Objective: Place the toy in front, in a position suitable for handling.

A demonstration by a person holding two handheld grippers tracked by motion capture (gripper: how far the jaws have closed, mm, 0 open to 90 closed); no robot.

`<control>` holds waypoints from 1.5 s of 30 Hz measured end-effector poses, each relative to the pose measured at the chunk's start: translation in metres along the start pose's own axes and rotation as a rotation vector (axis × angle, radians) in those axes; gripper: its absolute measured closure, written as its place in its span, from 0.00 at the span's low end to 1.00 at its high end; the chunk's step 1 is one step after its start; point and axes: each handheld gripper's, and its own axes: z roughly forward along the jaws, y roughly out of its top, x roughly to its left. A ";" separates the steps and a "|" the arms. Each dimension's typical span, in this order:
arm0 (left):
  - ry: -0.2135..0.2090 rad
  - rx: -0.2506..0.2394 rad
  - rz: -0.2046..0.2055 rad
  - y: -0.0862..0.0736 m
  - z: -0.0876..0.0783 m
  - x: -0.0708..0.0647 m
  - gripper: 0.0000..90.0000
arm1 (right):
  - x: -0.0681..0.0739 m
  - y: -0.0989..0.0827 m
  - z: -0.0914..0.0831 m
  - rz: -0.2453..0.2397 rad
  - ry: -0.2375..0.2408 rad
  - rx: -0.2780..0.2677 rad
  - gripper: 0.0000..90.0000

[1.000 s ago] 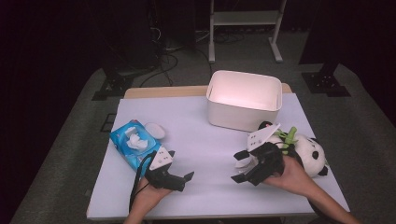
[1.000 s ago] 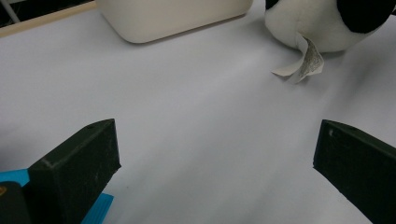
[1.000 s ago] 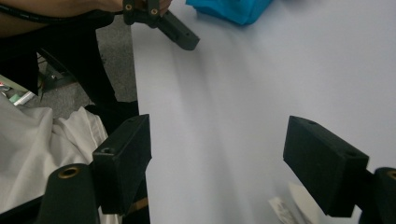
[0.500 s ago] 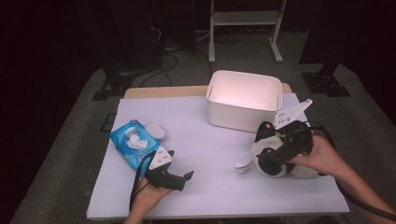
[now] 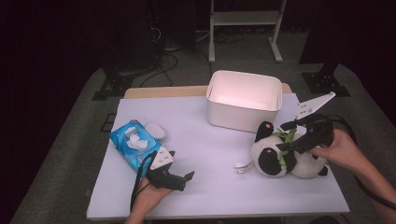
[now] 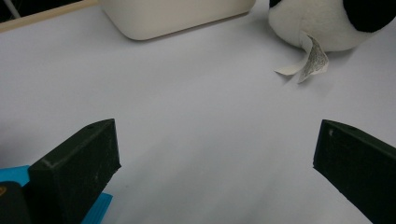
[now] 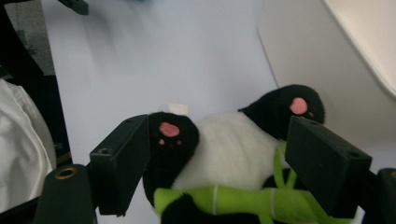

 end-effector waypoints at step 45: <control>0.010 0.001 0.004 -0.001 0.000 0.002 0.00 | -0.017 -0.033 -0.014 0.005 -0.031 0.082 0.86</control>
